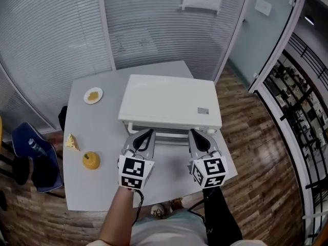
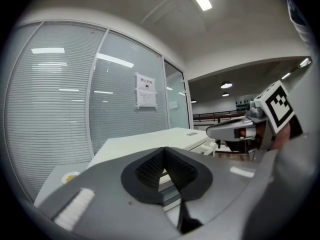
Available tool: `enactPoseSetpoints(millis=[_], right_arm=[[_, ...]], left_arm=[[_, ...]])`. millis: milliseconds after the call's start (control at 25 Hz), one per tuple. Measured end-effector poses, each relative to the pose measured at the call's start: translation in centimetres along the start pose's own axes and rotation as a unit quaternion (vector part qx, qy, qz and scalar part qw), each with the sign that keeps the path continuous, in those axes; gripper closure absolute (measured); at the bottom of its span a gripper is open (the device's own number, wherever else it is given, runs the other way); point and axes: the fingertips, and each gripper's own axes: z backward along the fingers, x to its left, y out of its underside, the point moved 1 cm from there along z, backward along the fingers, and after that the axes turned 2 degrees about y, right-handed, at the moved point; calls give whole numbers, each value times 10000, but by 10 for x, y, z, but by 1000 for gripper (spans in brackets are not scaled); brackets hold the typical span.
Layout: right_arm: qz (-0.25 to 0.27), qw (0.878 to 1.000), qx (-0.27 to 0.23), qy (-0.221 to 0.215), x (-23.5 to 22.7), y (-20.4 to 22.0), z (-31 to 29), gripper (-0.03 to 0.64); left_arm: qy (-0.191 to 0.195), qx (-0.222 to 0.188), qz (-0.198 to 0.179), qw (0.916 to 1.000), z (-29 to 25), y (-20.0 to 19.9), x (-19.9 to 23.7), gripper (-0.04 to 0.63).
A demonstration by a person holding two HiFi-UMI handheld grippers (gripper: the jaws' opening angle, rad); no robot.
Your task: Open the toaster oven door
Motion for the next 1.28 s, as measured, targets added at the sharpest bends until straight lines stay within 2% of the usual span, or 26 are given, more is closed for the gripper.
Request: enactPoseSetpoints(millis=[600,800,1040,1280], right_arm=[[279,9960,852,22,-13,44,-38,615],[538,9933,1022,61,-11,49,-39,615],[589,9910,1194,165,-10,53,-39,615],[452,9912,1234,165,-7,55,-30,615]], left_arm=[[-211,589,164,9979,-44,38,11,538],[-354,635,-38,9973,-45,44,11,538],[-261,542,530,9968,-40,50,8,538],[-232,554,554,9967,-31,54,4,538]])
